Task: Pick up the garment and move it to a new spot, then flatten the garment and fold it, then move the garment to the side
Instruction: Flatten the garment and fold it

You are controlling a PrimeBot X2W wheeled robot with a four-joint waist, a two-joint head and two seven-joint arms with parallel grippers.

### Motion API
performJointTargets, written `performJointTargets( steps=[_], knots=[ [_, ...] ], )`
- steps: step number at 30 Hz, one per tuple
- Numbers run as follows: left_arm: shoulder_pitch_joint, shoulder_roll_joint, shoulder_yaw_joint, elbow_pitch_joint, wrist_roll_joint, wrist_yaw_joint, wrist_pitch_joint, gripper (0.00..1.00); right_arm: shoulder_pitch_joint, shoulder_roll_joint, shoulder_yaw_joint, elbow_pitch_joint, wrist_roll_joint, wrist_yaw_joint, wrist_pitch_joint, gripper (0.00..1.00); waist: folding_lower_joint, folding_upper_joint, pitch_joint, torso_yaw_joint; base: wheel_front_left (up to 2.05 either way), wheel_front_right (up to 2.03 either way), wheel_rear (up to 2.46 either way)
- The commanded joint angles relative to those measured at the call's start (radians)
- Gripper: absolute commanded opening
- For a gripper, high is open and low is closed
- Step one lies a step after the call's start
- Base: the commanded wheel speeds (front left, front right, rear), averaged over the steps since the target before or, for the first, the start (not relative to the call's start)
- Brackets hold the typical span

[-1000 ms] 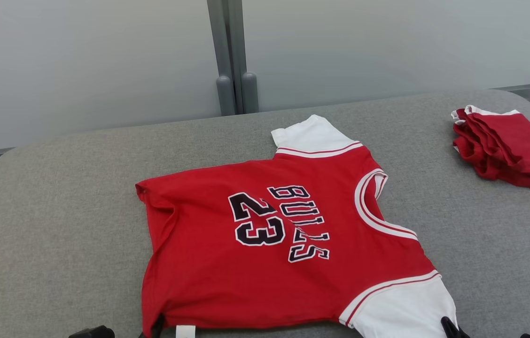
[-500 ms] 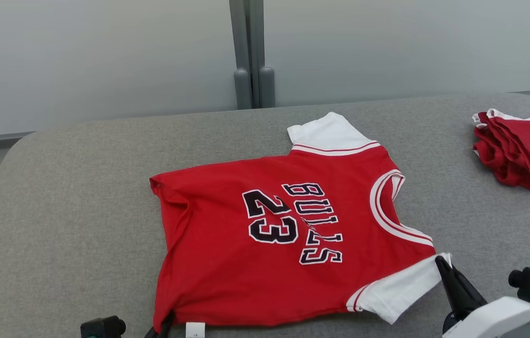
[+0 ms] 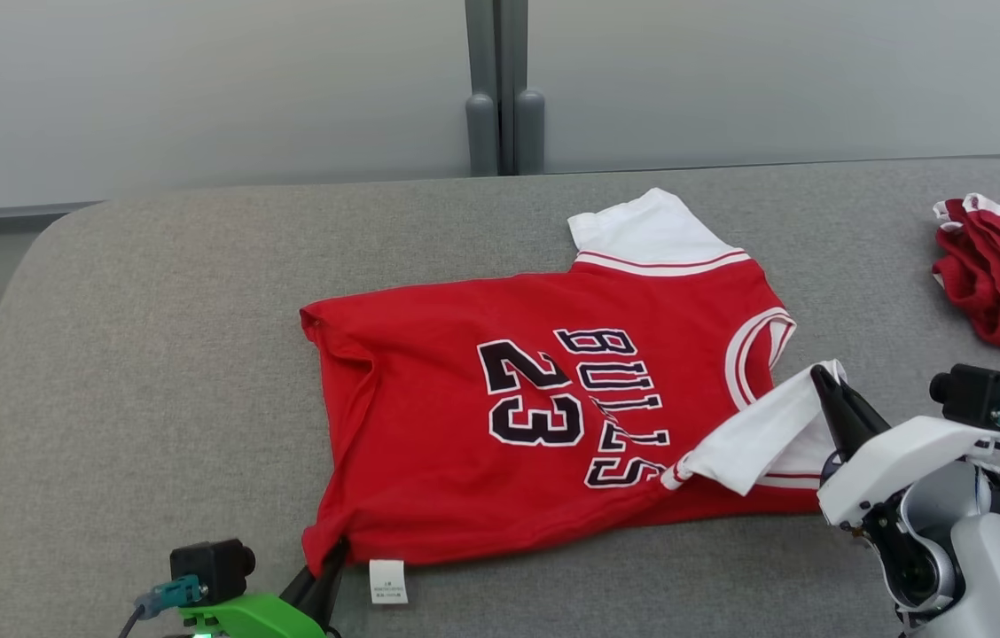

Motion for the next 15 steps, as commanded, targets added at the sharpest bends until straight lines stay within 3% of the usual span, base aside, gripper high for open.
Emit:
performJointTargets(
  steps=[1, 14, 15],
  knots=[
    [-0.028, -0.002, 0.0, 0.003, 0.004, -0.006, 0.007, 0.0, -0.035, -0.007, 0.007, 0.036, -0.01, 0.001, -0.018, 0.0, 0.0, 0.0, 0.013, 0.014, 0.0, 0.0, 0.0],
    [-0.173, -0.01, 0.002, 0.039, 0.014, -0.023, 0.066, 0.0, -0.3, -0.023, 0.079, 0.405, -0.027, 0.001, -0.162, 0.0, 0.0, 0.0, 0.07, 0.025, 0.0, 0.0, 0.0],
    [-0.18, -0.011, 0.004, 0.044, 0.016, -0.024, 0.064, 0.3, -0.312, -0.02, 0.083, 0.43, -0.024, 0.001, -0.171, 0.0, 0.0, 0.0, 0.072, 0.025, 0.0, 0.0, 0.0]
  ],
)
